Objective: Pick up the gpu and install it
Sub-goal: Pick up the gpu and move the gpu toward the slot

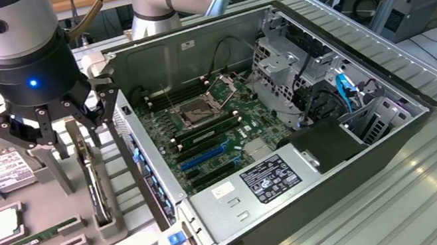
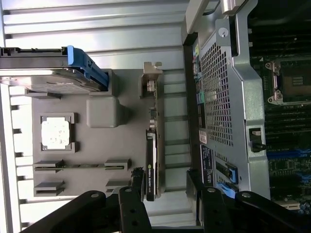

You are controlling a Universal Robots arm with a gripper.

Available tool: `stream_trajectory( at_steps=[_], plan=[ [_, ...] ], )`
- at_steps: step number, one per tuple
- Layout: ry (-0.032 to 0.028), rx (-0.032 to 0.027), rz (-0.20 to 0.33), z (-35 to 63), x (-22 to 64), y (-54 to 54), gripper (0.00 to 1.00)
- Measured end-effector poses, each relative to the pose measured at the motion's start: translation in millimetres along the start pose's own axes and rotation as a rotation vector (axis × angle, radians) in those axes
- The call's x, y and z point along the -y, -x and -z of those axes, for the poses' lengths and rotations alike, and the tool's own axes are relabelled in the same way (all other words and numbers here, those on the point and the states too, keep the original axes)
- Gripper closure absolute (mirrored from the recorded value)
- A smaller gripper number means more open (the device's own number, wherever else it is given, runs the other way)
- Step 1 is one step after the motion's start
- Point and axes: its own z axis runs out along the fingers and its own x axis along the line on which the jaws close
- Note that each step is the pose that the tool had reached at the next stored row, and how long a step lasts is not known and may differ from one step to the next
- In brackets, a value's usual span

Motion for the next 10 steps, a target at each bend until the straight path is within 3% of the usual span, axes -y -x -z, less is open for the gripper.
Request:
stream_trajectory(
  at_steps=[10],
  plan=[
    [-0.0080,0.0006,0.000,-4.0,0.3,-1.6,0.52]
  ],
)
